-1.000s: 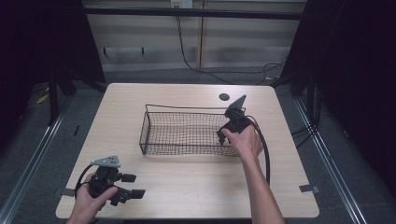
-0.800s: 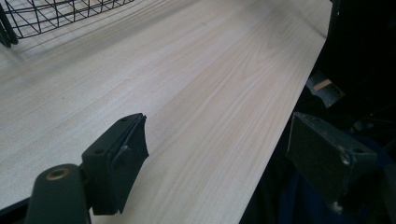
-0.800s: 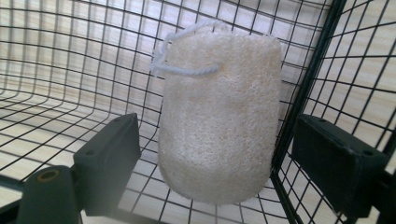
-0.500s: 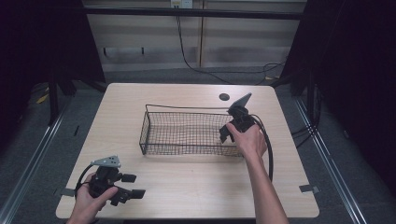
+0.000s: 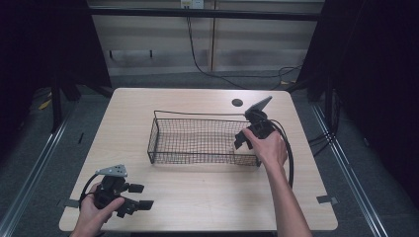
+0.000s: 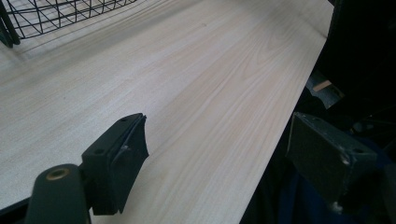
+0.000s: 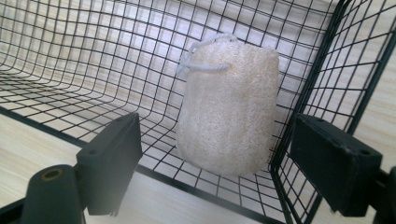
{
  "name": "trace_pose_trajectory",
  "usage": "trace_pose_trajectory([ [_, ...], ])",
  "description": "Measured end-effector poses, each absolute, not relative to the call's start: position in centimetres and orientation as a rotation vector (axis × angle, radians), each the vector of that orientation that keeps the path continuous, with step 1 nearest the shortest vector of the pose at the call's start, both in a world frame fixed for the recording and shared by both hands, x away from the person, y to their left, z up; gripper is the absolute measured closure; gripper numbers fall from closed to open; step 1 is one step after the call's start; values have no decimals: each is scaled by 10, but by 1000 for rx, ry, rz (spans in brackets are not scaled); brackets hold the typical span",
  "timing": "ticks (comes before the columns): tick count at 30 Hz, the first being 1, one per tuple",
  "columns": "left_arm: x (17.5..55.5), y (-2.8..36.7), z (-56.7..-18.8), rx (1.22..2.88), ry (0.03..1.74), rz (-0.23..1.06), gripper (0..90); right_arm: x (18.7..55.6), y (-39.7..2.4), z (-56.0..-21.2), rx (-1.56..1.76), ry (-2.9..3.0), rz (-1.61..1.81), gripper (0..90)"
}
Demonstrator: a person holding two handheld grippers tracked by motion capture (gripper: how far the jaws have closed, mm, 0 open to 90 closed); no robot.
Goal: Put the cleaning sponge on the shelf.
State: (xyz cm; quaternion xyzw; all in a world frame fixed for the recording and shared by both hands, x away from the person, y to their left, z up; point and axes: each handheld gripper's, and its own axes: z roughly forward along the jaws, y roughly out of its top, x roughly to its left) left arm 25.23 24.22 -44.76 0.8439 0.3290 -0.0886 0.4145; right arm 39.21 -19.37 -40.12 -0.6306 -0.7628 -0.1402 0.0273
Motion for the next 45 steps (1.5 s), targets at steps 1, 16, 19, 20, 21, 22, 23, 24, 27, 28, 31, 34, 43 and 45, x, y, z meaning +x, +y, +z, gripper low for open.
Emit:
trace_pose_trajectory([
  [1, 252, 242, -448, 2123, 825, -223, 195, 391, -195, -400, -1947, -2358, -439, 166],
  [16, 252, 242, -448, 2128, 825, -226, 195, 374, -202, -384, -1864, -2394, -602, 184],
  [19, 252, 242, -448, 2127, 827, -226, 195, 371, -203, -382, -1849, -2394, -629, 188],
  [20, 252, 242, -448, 2127, 827, -226, 195, 368, -203, -381, -1823, -2398, -671, 199],
  [21, 252, 242, -448, 2127, 827, -226, 195, 368, -203, -381, -1823, -2398, -671, 199],
  [22, 252, 242, -448, 2127, 828, -226, 195, 365, -202, -380, -1812, -2419, -688, 201],
  [23, 252, 242, -448, 2127, 828, -226, 195, 364, -202, -380, -1801, -2423, -697, 201],
  [24, 252, 242, -448, 2127, 828, -224, 195, 362, -201, -379, -1797, -2417, -702, 200],
  [27, 252, 241, -448, 2127, 826, -225, 195, 359, -201, -380, -1770, -2410, -728, 188],
  [28, 252, 241, -448, 2130, 826, -223, 195, 357, -201, -380, -1764, -2414, -751, 188],
  [31, 252, 241, -448, 2128, 830, -224, 195, 351, -200, -380, -1766, -2428, -764, 193],
  [34, 252, 241, -448, 2129, 830, -224, 195, 346, -199, -379, -1743, -2449, -800, 206],
  [43, 252, 241, -449, 2129, 832, -228, 195, 330, -193, -386, -1688, -2485, -831, 221],
  [45, 252, 241, -449, 2126, 832, -223, 195, 327, -193, -386, -1691, -2475, -839, 225],
])
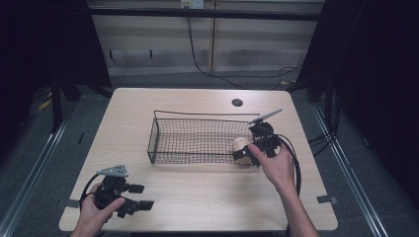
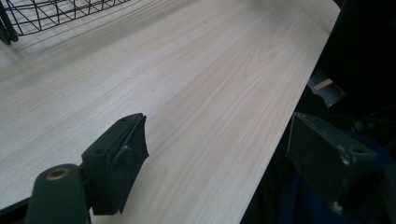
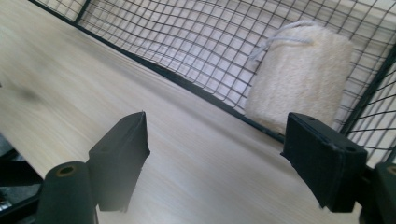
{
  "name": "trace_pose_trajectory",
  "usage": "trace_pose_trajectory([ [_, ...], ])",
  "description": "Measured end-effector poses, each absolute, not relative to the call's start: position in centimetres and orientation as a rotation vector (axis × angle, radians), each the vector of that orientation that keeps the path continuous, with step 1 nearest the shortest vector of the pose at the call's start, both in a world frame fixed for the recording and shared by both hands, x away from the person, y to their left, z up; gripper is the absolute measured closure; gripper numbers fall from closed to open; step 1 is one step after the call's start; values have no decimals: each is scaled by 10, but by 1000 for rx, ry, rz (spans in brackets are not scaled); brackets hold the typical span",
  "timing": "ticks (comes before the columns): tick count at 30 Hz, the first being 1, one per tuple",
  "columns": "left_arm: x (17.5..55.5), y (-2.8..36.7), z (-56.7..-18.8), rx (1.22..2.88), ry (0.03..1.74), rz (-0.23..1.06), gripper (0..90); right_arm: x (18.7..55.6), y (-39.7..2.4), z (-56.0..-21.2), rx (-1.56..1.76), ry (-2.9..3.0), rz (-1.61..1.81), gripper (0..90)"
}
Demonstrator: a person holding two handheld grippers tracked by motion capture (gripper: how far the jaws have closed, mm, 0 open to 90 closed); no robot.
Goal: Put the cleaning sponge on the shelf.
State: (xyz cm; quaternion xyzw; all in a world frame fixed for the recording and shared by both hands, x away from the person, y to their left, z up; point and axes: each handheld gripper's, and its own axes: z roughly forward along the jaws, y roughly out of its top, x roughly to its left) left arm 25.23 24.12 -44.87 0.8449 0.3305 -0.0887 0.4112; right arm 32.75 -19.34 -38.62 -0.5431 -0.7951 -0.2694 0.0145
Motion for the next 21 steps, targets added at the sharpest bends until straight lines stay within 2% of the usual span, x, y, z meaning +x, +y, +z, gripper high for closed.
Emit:
trace_pose_trajectory([
  [21, 253, 241, -449, 2131, 834, -222, 195, 270, -200, -410, -1721, -2526, -914, 271],
])
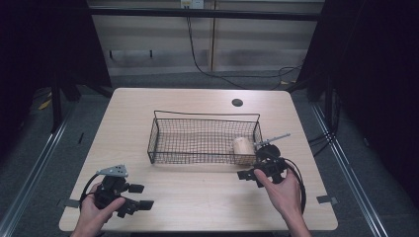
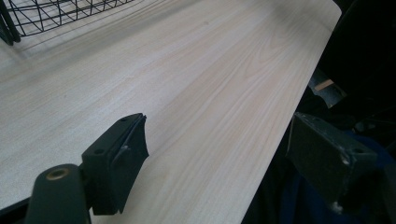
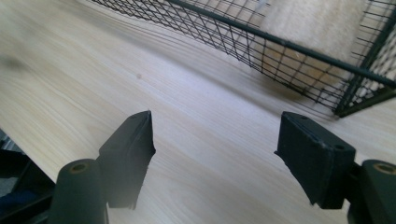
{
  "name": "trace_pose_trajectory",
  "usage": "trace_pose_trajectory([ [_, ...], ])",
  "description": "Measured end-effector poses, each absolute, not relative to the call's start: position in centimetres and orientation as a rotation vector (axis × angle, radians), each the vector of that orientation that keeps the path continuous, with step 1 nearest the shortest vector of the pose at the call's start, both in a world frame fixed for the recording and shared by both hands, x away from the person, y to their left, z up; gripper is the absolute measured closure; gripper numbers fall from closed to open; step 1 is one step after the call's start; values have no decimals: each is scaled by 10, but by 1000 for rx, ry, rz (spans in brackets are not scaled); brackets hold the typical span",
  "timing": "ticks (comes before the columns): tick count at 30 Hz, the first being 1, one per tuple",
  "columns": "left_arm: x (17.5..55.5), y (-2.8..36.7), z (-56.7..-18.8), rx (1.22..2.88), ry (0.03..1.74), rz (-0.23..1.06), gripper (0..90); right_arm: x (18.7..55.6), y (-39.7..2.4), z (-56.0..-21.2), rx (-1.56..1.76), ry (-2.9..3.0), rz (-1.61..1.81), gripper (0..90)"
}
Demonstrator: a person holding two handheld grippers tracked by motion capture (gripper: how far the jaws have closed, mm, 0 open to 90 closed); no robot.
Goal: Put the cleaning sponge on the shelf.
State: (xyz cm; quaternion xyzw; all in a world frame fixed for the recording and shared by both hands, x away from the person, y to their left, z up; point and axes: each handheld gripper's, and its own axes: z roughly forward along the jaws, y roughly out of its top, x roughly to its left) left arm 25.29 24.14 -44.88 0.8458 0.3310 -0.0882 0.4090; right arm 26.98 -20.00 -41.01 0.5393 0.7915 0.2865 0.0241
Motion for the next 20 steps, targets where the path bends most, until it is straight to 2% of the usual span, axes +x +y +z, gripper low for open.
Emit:
trace_pose_trajectory([
  [15, 253, 242, -449, 2134, 836, -219, 195, 240, -217, -434, 1690, 2370, 887, 273],
  [20, 254, 242, -450, 2127, 845, -225, 195, 235, -221, -444, 1733, 2364, 931, 223],
])
